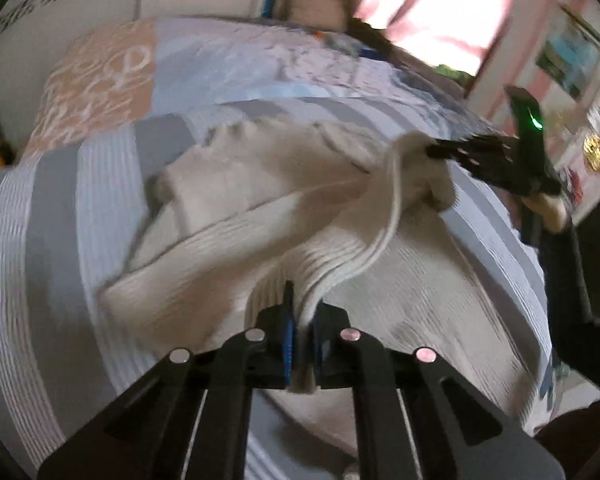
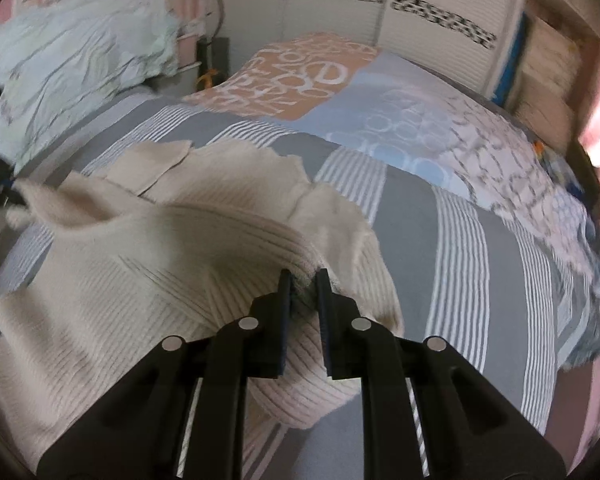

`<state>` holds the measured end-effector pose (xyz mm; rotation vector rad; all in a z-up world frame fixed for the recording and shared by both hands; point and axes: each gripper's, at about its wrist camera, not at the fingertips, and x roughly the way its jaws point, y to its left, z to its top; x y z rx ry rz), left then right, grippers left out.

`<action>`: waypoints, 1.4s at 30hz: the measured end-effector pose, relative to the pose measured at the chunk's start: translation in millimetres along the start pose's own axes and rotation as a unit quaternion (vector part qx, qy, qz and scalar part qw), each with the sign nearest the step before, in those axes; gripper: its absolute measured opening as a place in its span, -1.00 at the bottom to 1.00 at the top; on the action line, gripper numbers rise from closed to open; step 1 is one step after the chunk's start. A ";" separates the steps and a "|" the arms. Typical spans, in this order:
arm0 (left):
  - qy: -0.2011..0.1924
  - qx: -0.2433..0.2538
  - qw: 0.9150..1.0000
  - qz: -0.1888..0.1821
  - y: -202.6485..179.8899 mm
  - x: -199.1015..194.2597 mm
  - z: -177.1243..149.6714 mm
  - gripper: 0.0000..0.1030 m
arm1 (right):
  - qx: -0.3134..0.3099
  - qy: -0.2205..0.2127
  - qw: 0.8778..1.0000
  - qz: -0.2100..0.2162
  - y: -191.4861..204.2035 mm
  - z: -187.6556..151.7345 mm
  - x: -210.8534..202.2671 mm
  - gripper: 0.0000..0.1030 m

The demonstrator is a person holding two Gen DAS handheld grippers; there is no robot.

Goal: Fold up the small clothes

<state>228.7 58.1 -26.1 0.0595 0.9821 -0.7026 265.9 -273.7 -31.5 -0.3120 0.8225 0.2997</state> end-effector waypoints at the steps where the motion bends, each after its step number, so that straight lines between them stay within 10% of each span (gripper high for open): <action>1: 0.004 -0.009 1.000 0.017 8.6 0.3 0.2 -0.86 | -0.007 0.003 1.000 0.006 3.0 4.2 5.1 -0.72; 8: 0.061 -0.144 0.988 0.002 98.0 22.0 -1.5 -0.84 | -0.027 0.066 0.997 0.012 11.1 19.6 74.0 -0.55; 11: 0.057 -0.154 0.986 0.019 104.3 19.4 -3.4 -0.49 | -0.005 0.042 0.999 0.034 5.8 18.9 62.1 -0.33; 15: 0.025 -0.124 0.990 0.067 94.5 -2.7 4.7 0.60 | 0.025 -0.010 0.998 0.059 -9.3 18.9 18.0 -0.03; 28: 0.039 -0.031 0.992 0.115 36.8 36.3 -5.1 0.60 | 0.081 0.024 0.996 0.001 -23.1 -54.4 -1.9 -0.05; 31: 0.057 -0.023 0.990 0.127 37.2 58.8 -1.9 0.34 | 0.135 0.038 0.990 0.026 -39.4 -64.3 20.6 -0.40; 36: 0.062 -0.018 0.989 0.133 48.1 60.0 4.9 -0.63 | 0.134 0.019 0.991 0.024 -43.9 -63.8 25.1 -0.73; 42: 0.034 0.002 0.995 0.093 35.5 16.5 -2.1 -0.74 | 0.137 -0.013 0.990 0.013 -68.2 -48.3 0.0 -0.84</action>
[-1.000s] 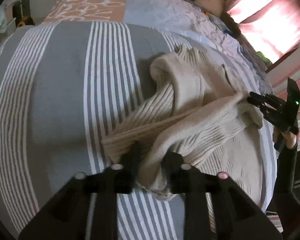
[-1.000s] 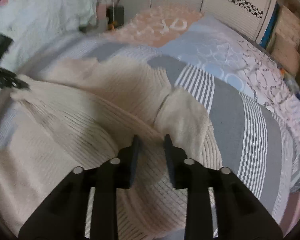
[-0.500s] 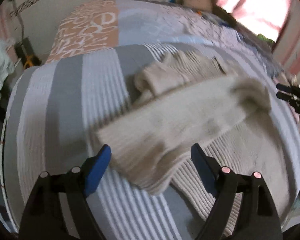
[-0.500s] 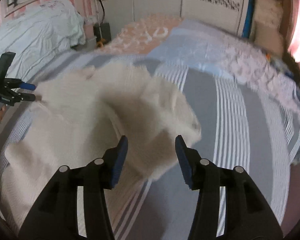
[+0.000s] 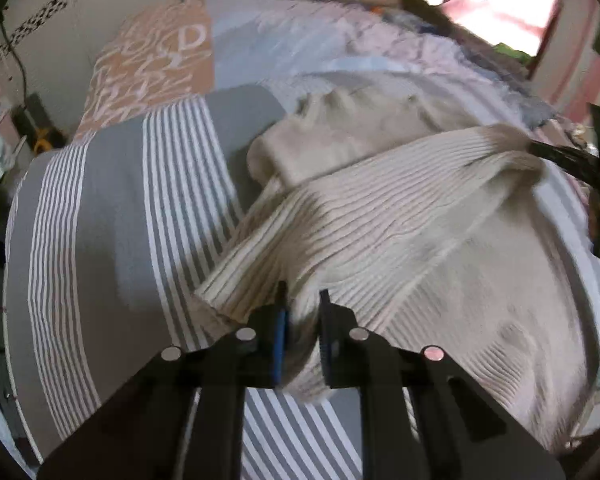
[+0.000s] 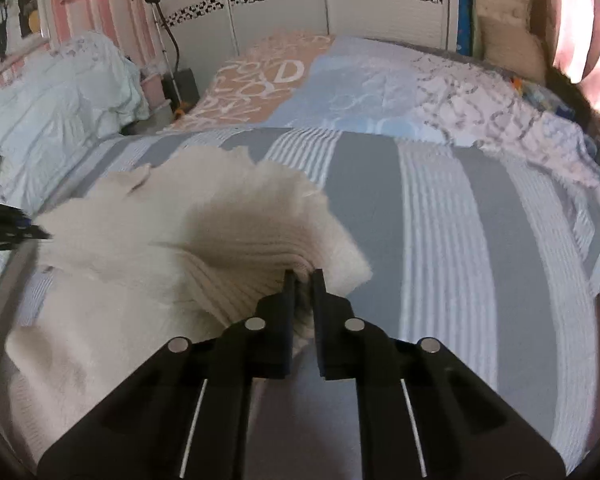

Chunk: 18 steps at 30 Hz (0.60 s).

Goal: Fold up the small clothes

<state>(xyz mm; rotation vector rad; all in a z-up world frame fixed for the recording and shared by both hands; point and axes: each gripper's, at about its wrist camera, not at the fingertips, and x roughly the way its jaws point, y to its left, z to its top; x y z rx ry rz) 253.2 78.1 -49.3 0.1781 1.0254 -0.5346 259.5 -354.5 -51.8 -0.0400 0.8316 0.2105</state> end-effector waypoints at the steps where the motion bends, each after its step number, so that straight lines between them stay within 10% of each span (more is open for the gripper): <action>1: -0.002 0.007 1.000 -0.011 -3.1 -6.7 -3.9 -0.74 | 0.001 0.008 1.000 -0.001 -5.8 1.7 1.9 -0.90; 10: 0.018 0.031 0.999 0.035 -0.1 23.1 -26.1 -0.57 | -0.019 0.046 0.997 -0.051 -11.1 -16.3 14.2 -0.95; 13: 0.007 0.036 0.997 0.065 -4.2 14.1 -27.3 0.40 | -0.048 0.030 0.996 -0.071 6.0 -17.3 6.4 -0.91; 18: 0.004 0.080 0.988 0.133 -15.5 -2.5 -38.4 0.52 | -0.076 0.009 0.994 -0.081 22.4 -11.0 -1.9 -0.74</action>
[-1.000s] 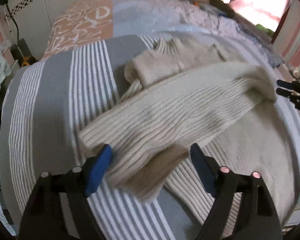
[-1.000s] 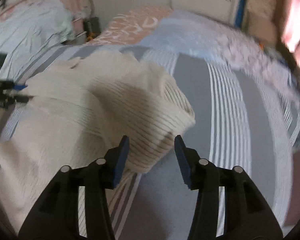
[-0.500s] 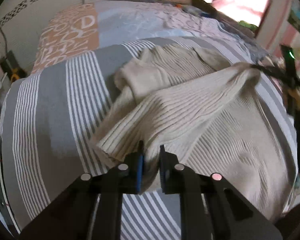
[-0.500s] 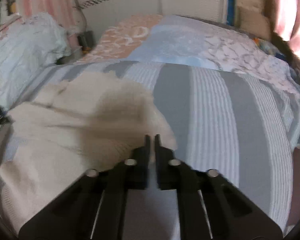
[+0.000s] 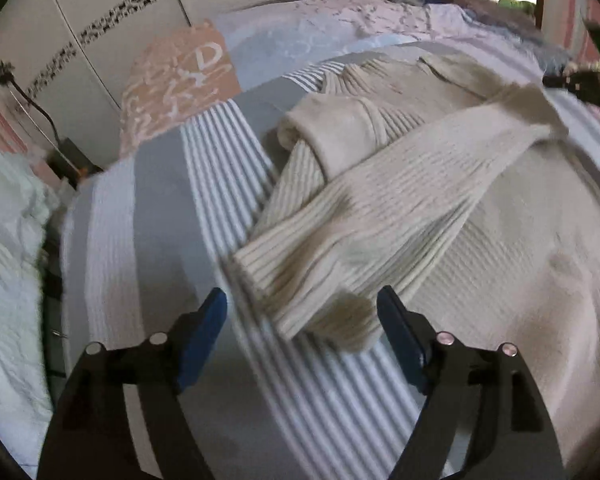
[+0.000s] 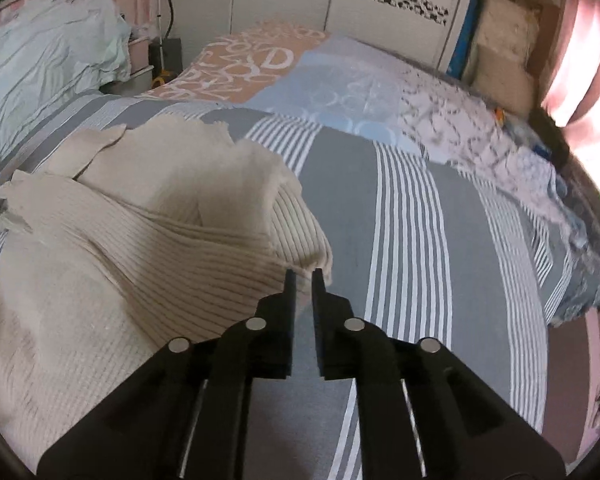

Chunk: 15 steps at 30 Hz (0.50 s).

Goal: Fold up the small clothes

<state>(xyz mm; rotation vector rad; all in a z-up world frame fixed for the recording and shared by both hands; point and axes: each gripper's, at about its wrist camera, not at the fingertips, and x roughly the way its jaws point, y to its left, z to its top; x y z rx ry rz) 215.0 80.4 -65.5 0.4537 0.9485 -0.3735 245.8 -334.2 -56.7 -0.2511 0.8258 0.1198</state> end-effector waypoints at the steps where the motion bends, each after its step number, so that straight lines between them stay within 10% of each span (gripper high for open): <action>1: -0.001 0.001 1.000 0.003 1.4 -1.7 -1.6 0.52 | -0.005 -0.004 1.000 -0.002 3.1 1.7 -2.3 -0.69; 10: -0.037 -0.146 0.985 -0.082 28.0 11.5 32.6 0.52 | -0.039 -0.023 0.997 0.062 59.8 12.8 -5.0 -0.57; 15: -0.026 -0.095 0.995 -0.007 -15.3 35.2 47.6 0.52 | -0.099 -0.012 0.994 0.055 96.4 5.7 16.0 -0.57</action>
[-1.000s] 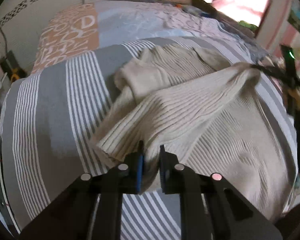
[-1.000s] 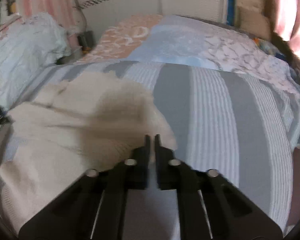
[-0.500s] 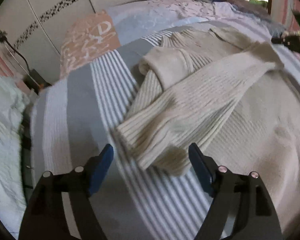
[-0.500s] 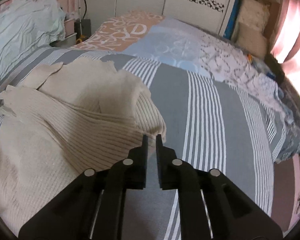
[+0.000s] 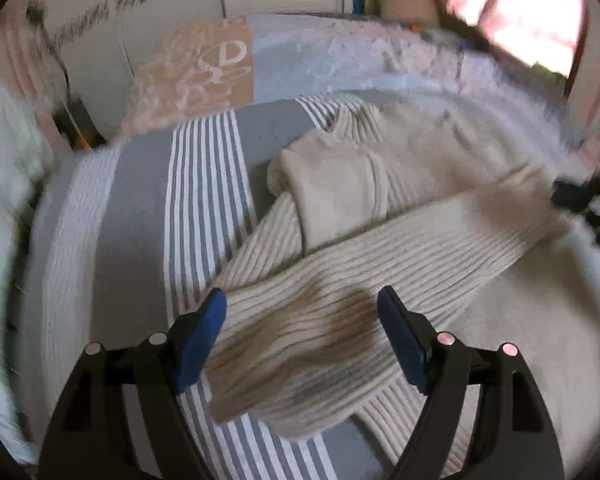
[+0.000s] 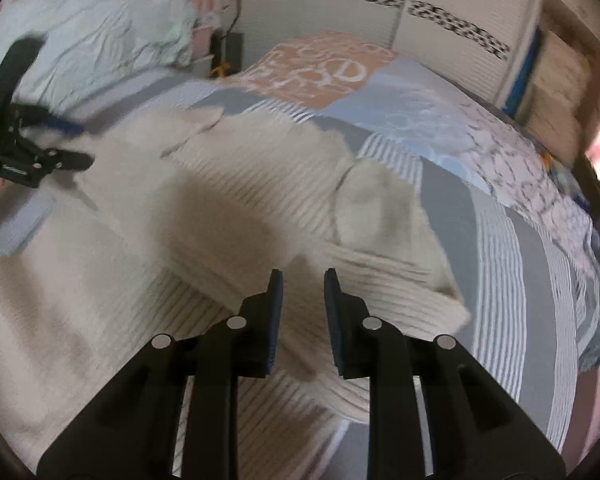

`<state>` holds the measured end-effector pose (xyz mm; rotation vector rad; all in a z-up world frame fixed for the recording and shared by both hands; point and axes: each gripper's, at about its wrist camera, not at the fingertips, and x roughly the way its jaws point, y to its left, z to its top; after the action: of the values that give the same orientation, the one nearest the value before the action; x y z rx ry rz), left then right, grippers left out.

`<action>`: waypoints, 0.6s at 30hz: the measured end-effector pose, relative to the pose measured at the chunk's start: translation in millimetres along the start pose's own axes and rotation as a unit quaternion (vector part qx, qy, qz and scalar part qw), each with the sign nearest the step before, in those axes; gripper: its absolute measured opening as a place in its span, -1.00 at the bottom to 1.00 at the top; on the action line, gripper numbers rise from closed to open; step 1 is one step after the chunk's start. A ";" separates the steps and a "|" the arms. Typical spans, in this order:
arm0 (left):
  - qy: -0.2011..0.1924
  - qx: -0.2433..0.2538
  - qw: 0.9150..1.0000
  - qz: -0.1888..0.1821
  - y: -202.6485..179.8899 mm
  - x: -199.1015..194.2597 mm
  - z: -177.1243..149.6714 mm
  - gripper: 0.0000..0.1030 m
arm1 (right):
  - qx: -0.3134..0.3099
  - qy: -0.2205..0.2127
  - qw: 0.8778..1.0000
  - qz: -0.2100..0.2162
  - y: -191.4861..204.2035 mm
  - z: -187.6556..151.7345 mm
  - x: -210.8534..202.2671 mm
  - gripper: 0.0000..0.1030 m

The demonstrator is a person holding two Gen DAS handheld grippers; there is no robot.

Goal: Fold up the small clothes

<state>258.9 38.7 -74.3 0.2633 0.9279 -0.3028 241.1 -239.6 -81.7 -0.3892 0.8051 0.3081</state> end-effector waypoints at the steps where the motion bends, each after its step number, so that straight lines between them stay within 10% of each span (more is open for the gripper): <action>1: 0.000 0.030 0.999 0.037 -12.1 5.3 -3.3 0.52 | -0.015 0.006 1.000 -0.012 2.8 -2.0 4.8 -0.57; 3: -0.002 0.059 0.996 0.072 -19.6 10.5 -10.1 0.55 | -0.047 0.023 0.997 -0.061 0.4 -9.2 17.2 -0.57; 18: -0.026 -0.055 0.998 0.007 21.2 -27.2 -27.1 0.60 | 0.104 -0.009 0.994 -0.026 -59.9 -24.4 -4.6 -0.49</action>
<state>231.3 71.7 -65.7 0.1601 0.8869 -0.2434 247.1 -304.2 -80.5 -0.2119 0.7989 0.1770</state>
